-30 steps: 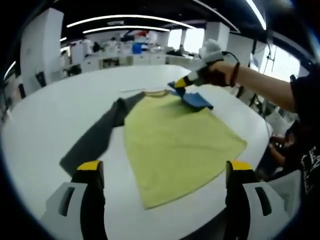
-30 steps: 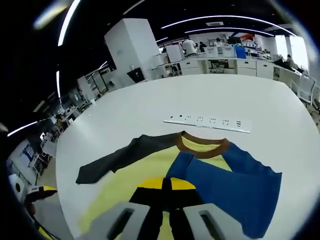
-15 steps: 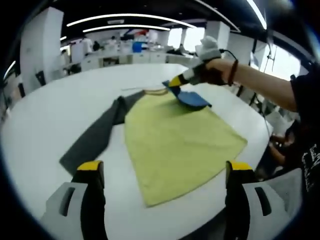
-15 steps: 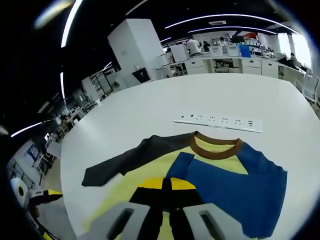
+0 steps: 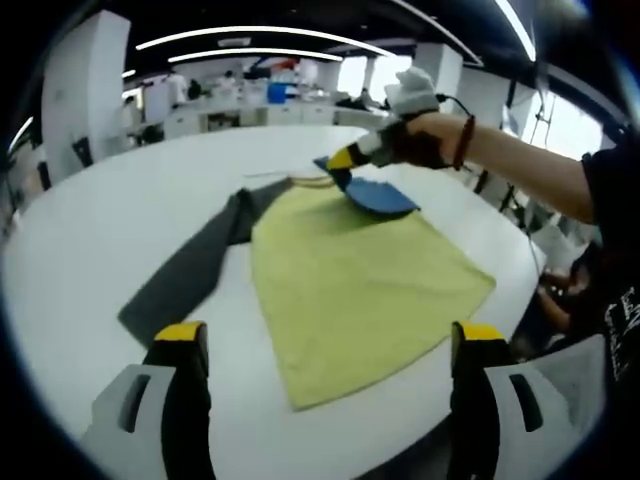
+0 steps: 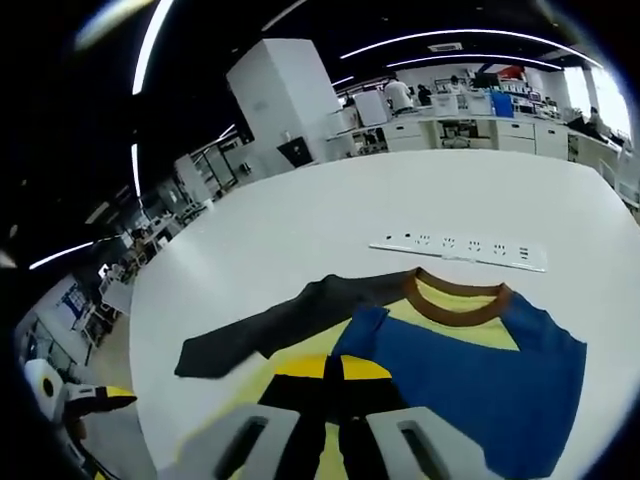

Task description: Fold the garment on the visible template until the final outline fits inside the template.

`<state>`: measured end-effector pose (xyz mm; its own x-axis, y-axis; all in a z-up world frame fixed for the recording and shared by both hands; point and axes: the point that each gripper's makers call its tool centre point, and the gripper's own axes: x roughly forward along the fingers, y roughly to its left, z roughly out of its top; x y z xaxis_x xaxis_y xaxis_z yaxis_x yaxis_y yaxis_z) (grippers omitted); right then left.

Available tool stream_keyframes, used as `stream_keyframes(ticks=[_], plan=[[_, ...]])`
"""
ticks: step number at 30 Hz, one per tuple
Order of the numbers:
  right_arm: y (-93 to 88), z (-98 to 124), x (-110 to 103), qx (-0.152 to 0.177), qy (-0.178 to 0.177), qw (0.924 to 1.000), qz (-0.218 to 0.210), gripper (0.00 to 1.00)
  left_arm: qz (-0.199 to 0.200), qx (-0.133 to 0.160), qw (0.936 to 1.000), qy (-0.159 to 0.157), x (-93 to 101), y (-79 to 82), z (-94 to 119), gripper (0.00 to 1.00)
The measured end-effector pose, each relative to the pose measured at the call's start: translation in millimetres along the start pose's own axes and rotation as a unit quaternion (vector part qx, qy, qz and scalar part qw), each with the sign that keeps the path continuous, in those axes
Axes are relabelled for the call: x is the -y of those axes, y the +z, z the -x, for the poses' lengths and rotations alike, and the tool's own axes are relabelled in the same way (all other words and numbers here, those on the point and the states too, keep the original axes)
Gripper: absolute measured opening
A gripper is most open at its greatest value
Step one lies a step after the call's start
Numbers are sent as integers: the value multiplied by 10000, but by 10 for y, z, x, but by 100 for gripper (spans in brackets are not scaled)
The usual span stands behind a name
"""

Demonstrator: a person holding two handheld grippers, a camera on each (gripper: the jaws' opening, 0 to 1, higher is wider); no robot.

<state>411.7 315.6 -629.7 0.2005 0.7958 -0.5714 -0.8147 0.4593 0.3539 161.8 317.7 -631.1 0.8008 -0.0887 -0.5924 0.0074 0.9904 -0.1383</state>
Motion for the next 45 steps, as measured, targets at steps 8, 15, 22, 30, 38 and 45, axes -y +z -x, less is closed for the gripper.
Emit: stream_keyframes(ticks=[8,15,22,30,38,45], plan=[[7,-87,-129,30,154,9999,40,0,48,4,10000,43,-46,-27,12,97],[-62,-173,-179,-48,203,9997,106,0,89,-10,9999,49,-63,-52,10,97],[-85,-232,-251,-42,344,9994,96,0,150,-56,9998,77,-94,-106,12,97],[-220,-376,-261,-217,368,9990,136,0,203,-87,9997,107,-146,-131,14,97],[-370,-548,-209,-389,401,9984,16,0,220,-137,9996,123,-172,-151,8,96],[-473,-656,-194,-479,429,9979,-77,0,181,-165,9996,110,-192,-150,4,97]])
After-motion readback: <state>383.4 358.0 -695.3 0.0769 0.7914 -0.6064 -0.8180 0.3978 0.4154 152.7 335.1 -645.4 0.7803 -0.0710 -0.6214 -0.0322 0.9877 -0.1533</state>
